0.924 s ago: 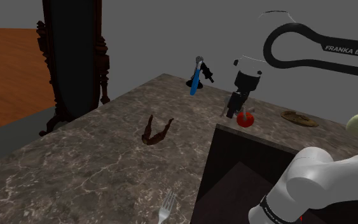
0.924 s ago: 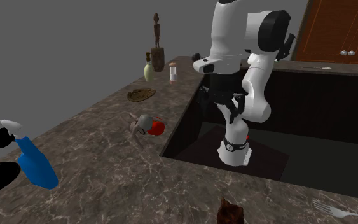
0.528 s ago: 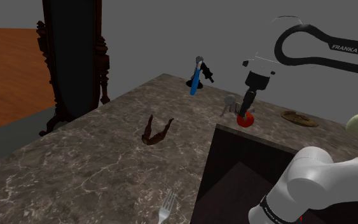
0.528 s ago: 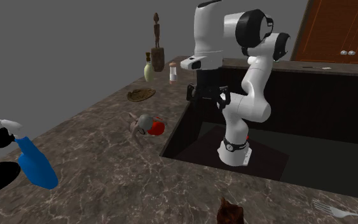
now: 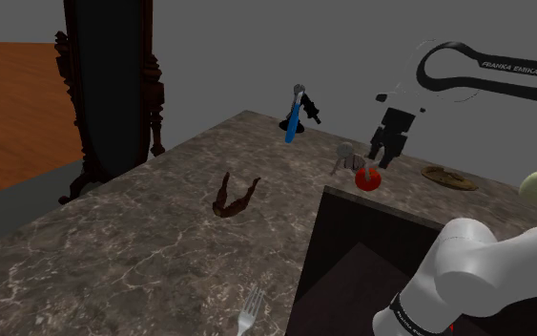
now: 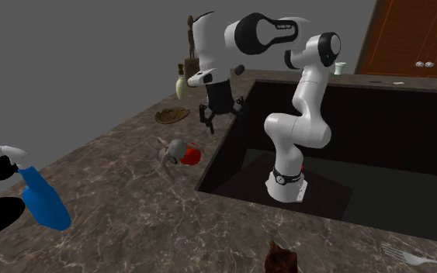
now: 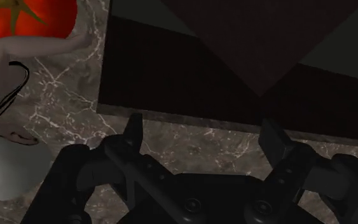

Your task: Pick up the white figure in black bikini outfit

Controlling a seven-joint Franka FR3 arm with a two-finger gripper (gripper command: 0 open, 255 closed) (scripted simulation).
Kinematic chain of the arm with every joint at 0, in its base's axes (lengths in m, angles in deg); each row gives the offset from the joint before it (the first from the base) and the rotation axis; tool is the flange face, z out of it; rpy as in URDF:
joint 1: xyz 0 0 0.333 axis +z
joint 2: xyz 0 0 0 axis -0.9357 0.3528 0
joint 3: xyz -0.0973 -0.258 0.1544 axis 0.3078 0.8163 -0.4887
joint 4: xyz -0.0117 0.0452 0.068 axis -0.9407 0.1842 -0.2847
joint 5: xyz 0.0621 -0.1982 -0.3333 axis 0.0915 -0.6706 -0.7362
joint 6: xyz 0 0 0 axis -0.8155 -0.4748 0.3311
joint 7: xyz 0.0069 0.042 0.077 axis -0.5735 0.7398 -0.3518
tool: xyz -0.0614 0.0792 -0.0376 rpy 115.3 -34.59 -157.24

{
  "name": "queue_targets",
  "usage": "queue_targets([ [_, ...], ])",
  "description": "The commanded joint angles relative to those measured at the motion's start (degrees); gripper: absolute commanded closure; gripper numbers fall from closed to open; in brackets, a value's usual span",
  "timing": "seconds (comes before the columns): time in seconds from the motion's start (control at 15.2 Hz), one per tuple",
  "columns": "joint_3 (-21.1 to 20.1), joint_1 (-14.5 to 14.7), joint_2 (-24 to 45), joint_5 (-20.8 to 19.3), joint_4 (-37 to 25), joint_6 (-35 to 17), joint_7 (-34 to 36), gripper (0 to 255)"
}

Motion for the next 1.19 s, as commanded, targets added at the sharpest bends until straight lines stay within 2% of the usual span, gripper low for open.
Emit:
queue_targets([
  [0.0,5.41,2.38,3.18,-0.79,-3.11,0.63,-8.55,0],
  [0.26,17.08,9.17,11.80,-0.49,-10.93,1.86,-25.20,0],
  [0.53,31.94,19.36,24.35,3.81,-20.75,3.76,-44.14,0],
  [0.66,43.63,27.10,34.86,9.81,-26.47,5.49,-56.68,0],
  [0.73,53.37,31.27,47.53,18.55,-29.83,7.86,-68.34,0],
  [0.79,48.98,21.99,58.17,25.70,-33.54,11.23,-77.97,0],
  [0.86,51.10,18.78,68.79,32.77,-37.59,15.61,-87.00,0],
  [0.92,40.82,9.99,67.51,30.90,-40.81,15.71,-87.44,0],
  [0.99,39.74,8.27,69.15,31.74,-42.33,16.58,-89.03,0],
  [1.12,39.61,8.43,69.50,32.00,-41.04,15.24,-89.40,0],
])
